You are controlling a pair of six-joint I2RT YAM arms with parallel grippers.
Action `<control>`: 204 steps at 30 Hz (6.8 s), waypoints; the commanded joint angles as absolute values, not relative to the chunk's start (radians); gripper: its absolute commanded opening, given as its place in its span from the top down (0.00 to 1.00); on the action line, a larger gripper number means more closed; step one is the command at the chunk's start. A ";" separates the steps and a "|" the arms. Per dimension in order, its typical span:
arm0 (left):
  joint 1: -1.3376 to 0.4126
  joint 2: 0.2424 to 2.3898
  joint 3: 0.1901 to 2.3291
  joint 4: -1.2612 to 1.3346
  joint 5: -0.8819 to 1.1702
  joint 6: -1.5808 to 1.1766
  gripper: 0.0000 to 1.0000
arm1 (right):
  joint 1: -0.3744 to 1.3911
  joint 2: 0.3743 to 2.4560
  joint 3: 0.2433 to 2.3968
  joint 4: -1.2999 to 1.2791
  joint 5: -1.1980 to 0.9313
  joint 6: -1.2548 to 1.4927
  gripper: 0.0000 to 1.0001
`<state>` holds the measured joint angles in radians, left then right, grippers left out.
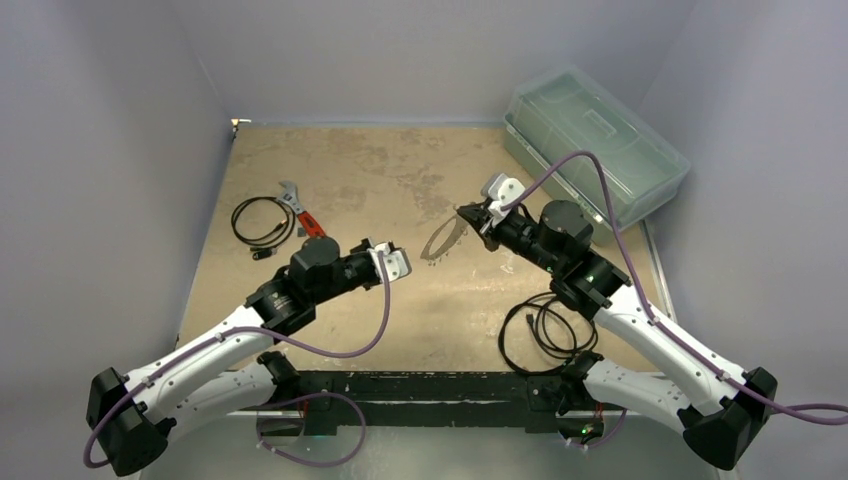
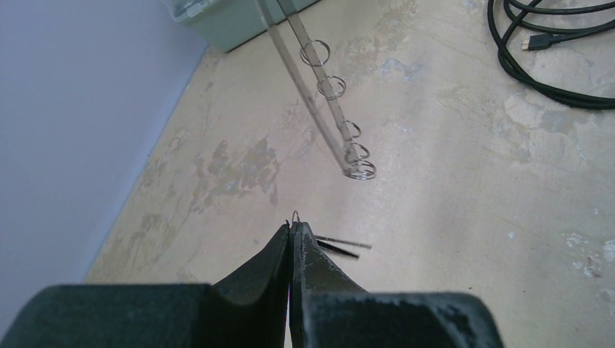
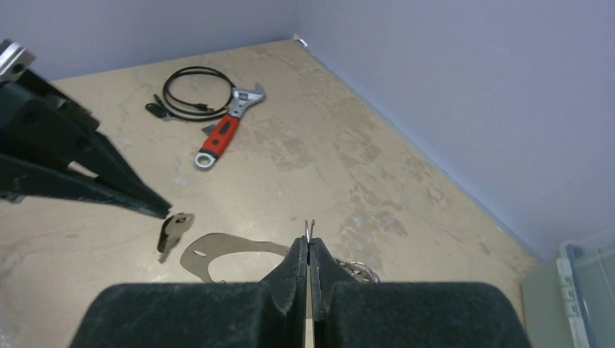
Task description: Put the keys on the keyring
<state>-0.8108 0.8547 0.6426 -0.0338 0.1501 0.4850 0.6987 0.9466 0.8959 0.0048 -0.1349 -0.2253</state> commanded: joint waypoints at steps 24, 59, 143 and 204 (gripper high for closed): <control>-0.669 0.860 0.675 0.183 0.462 0.602 1.00 | 0.695 0.953 0.958 -0.149 -0.510 -0.279 1.00; -0.670 0.884 0.608 0.260 0.751 0.669 1.00 | 0.700 1.070 1.051 -0.280 -0.726 -0.322 1.00; -0.670 0.914 0.629 0.210 0.846 0.666 1.00 | 0.704 1.062 1.042 -0.242 -0.665 -0.325 1.00; -0.827 1.792 1.111 -0.166 0.030 -0.243 0.73 | 0.704 0.720 0.879 -0.198 0.153 -0.092 1.00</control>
<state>-0.8131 1.7679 1.0664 -0.1669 0.0723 -0.2260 0.7010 0.7326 0.8757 -0.2329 0.1410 -0.1043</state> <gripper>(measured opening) 0.271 0.007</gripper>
